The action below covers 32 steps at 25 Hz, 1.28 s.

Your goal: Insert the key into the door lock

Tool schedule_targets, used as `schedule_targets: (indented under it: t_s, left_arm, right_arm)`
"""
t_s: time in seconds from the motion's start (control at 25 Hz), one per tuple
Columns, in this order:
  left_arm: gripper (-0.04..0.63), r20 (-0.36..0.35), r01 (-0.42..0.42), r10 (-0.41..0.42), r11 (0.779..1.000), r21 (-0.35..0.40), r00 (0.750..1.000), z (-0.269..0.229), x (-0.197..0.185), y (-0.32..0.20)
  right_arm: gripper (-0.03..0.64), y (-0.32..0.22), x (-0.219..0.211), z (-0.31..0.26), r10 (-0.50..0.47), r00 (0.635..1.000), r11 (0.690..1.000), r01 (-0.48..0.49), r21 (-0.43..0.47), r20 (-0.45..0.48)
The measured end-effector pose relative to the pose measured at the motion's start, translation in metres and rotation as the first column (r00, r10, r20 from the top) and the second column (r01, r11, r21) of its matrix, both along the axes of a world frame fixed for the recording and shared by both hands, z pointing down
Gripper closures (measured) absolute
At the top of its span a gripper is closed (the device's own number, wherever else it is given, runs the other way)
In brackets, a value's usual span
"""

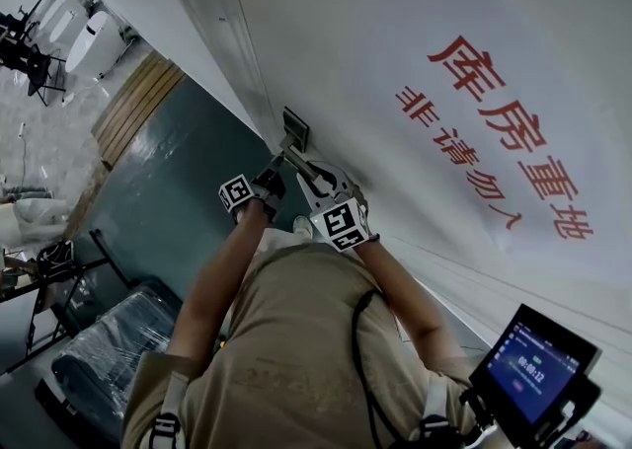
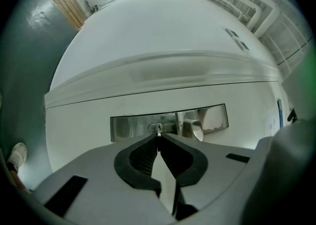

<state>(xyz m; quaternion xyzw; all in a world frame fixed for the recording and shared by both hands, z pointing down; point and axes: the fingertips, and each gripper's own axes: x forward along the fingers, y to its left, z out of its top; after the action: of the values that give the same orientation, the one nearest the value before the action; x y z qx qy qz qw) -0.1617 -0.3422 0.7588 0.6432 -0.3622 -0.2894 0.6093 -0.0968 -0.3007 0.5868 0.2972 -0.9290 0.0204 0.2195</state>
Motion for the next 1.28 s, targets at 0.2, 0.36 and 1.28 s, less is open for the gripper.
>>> schedule_targets:
  t_s: [0.2, 0.36, 1.28]
  left_arm:
    - [0.561, 0.0, -0.002, 0.002, 1.0, -0.005, 1.0, 0.009, 0.001, -0.003]
    - [0.561, -0.041, 0.003, -0.004, 1.0, -0.011, 0.999, 0.004, 0.005, -0.002]
    - [0.561, -0.078, 0.015, -0.013, 1.0, 0.021, 0.997, -0.003, 0.001, -0.001]
  right_arm:
    - [0.538, 0.0, 0.001, 0.001, -0.008, 1.0, 1.0, 0.008, -0.003, -0.003]
    - [0.538, -0.002, 0.003, 0.001, -0.004, 1.0, 1.0, 0.004, -0.004, -0.003]
    - [0.538, 0.002, -0.001, 0.003, 0.0, 1.0, 1.0, 0.0, -0.012, -0.002]
